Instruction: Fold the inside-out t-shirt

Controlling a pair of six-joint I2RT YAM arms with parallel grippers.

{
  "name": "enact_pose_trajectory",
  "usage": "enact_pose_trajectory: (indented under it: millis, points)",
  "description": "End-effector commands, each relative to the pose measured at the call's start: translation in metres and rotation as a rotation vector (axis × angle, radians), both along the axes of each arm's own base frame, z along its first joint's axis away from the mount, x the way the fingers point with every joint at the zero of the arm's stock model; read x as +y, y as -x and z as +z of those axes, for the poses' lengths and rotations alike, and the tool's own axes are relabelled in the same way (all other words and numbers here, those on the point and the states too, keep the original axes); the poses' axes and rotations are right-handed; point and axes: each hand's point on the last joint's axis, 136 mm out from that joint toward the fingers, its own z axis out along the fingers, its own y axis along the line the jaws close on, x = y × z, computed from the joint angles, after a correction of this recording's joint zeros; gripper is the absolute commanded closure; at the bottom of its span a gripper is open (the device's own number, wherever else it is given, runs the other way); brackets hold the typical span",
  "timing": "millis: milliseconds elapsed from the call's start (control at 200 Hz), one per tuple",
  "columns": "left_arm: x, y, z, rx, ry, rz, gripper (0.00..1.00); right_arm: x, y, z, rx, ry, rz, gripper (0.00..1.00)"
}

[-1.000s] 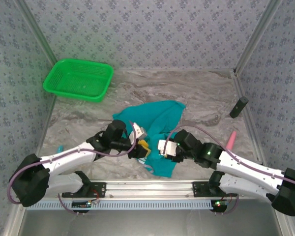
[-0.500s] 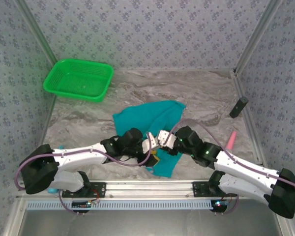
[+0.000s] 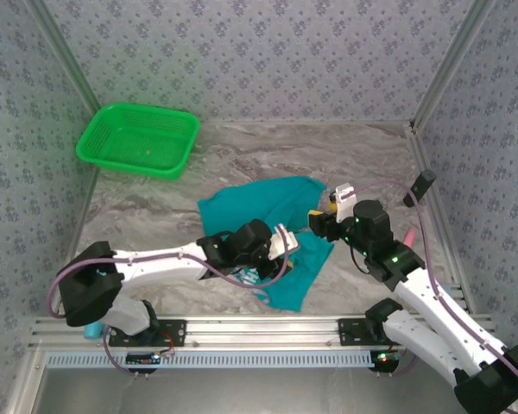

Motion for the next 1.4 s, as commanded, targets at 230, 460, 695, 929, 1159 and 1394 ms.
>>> enact_pose_trajectory:
  millis: [230, 460, 695, 929, 1159, 1394]
  points:
    - [0.027, -0.015, 0.021, 0.265, 0.155, -0.025, 1.00, 0.031, 0.063, -0.054, 0.575, -0.217, 0.086, 0.51]
    - [0.040, -0.005, 0.050, 0.301, 0.296, -0.117, 0.98, 0.079, 0.091, -0.069, 0.208, 0.108, 0.390, 0.46]
    - [0.038, -0.004, 0.042, 0.365, 0.319, -0.102, 0.94, 0.091, 0.070, -0.085, -0.019, 0.285, 0.433, 0.43]
    - [0.039, -0.002, 0.044, 0.379, 0.357, -0.121, 0.94, 0.101, 0.060, -0.082, -0.128, 0.318, 0.452, 0.87]
    - [0.057, -0.029, 0.016, 0.389, 0.299, 0.019, 0.83, 0.107, 0.087, -0.038, -0.241, 0.172, 0.631, 1.00]
    - [0.067, -0.050, 0.021, 0.360, 0.300, 0.093, 0.70, 0.111, 0.091, 0.002, -0.263, 0.073, 0.717, 1.00]
